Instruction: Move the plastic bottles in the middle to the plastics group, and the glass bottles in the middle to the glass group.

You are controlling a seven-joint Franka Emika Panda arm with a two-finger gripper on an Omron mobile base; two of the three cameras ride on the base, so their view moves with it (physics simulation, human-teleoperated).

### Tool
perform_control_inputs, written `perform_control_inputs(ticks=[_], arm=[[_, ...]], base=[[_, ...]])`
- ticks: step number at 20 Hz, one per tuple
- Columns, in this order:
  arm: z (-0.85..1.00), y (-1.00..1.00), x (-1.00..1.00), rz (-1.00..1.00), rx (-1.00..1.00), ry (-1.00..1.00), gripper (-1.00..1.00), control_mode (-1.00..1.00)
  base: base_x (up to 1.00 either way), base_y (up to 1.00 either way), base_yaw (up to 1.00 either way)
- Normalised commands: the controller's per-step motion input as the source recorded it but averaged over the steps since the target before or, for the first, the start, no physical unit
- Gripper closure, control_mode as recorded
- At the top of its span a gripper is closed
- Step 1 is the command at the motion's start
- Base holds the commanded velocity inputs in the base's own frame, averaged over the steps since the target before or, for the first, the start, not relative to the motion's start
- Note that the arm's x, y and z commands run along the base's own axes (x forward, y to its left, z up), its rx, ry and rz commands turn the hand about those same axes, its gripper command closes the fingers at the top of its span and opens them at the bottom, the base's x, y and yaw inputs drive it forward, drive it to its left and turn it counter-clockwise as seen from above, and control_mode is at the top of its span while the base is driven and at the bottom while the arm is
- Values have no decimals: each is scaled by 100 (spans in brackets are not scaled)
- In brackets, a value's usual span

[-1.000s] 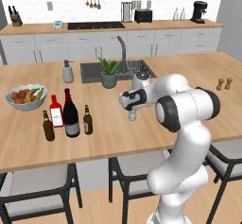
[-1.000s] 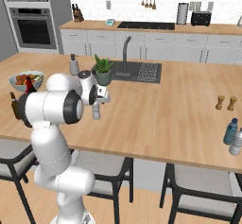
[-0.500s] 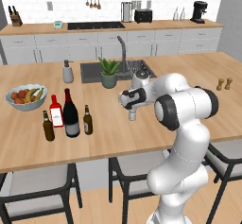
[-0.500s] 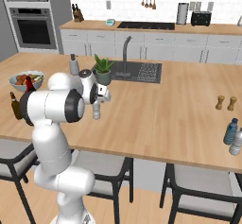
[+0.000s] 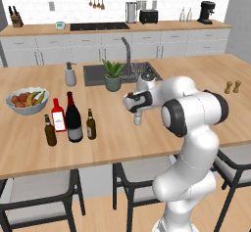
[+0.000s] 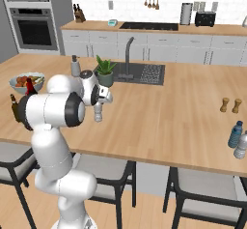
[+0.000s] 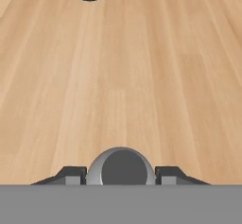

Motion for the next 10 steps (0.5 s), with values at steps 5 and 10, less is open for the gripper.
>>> perform_control_inputs(ticks=[5, 10], arm=[[62, -21, -46, -2, 1, 4, 100, -100], [58, -61, -42, -7, 1, 8, 100, -100]], base=[[0, 0, 0], [0, 0, 0]])
